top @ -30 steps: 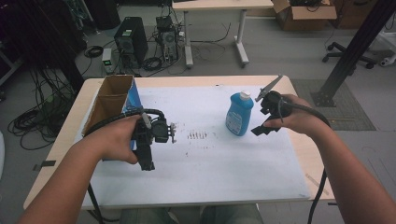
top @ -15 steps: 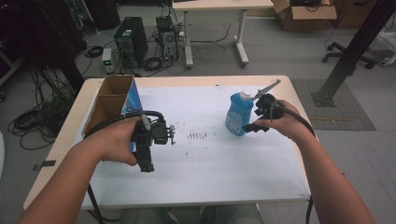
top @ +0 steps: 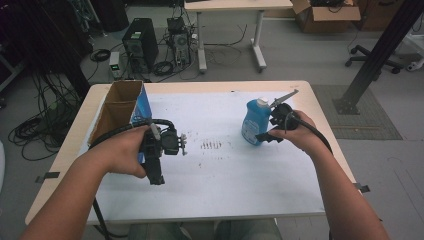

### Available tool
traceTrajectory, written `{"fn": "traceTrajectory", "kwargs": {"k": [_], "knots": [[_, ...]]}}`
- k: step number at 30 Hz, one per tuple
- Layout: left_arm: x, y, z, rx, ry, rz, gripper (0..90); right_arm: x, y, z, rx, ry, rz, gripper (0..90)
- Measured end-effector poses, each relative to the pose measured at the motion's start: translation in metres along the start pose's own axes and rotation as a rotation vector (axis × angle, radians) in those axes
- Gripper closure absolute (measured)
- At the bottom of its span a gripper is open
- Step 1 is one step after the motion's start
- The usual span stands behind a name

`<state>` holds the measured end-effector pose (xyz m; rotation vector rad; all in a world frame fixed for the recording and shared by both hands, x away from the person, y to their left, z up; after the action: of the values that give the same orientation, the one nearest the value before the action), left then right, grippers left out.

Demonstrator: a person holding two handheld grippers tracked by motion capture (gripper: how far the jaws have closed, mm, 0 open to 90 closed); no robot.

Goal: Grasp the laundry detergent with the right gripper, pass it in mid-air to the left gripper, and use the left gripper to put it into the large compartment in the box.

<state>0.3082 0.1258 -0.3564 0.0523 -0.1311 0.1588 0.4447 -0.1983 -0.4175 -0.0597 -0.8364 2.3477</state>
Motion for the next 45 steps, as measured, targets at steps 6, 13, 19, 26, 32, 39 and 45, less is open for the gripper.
{"fn": "traceTrajectory", "kwargs": {"k": [6,13,19,26,32,39,45], "knots": [[0.0,-0.002,0.002,-0.009,-0.009,-0.001,0.2,-0.004,0.002,-0.008,-0.045,0.02,-0.012,4.0],[-0.002,-0.001,0.002,-0.011,-0.007,0.003,0.2,-0.007,0.003,-0.019,-0.088,0.025,-0.032,3.7],[-0.004,0.002,0.002,-0.009,-0.008,0.008,0.2,-0.007,0.002,-0.021,-0.148,0.04,-0.03,3.4],[-0.004,0.002,0.004,-0.009,-0.01,0.01,0.2,-0.01,0.001,-0.022,-0.213,0.078,-0.038,2.4],[-0.008,-0.002,0.01,-0.034,-0.018,-0.002,0.2,-0.01,0.0,-0.027,-0.253,0.074,-0.048,2.1],[-0.01,-0.002,0.011,-0.035,-0.02,-0.007,0.2,-0.009,-0.002,-0.03,-0.289,0.087,-0.049,1.8],[-0.01,-0.003,0.01,-0.036,-0.02,-0.009,0.2,-0.009,-0.003,-0.03,-0.319,0.108,-0.039,1.6]]}}
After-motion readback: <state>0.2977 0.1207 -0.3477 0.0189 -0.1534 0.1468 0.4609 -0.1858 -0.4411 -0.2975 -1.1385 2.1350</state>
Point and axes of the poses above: each handheld gripper's, and its own axes: z roughly backward along the jaws, y roughly out of its underside, x roughly to its left, the point moved 6 cm from there along -z, roughly forward along the jaws, and after that the axes turned 6 degrees about -y, right-handed, at the moved point
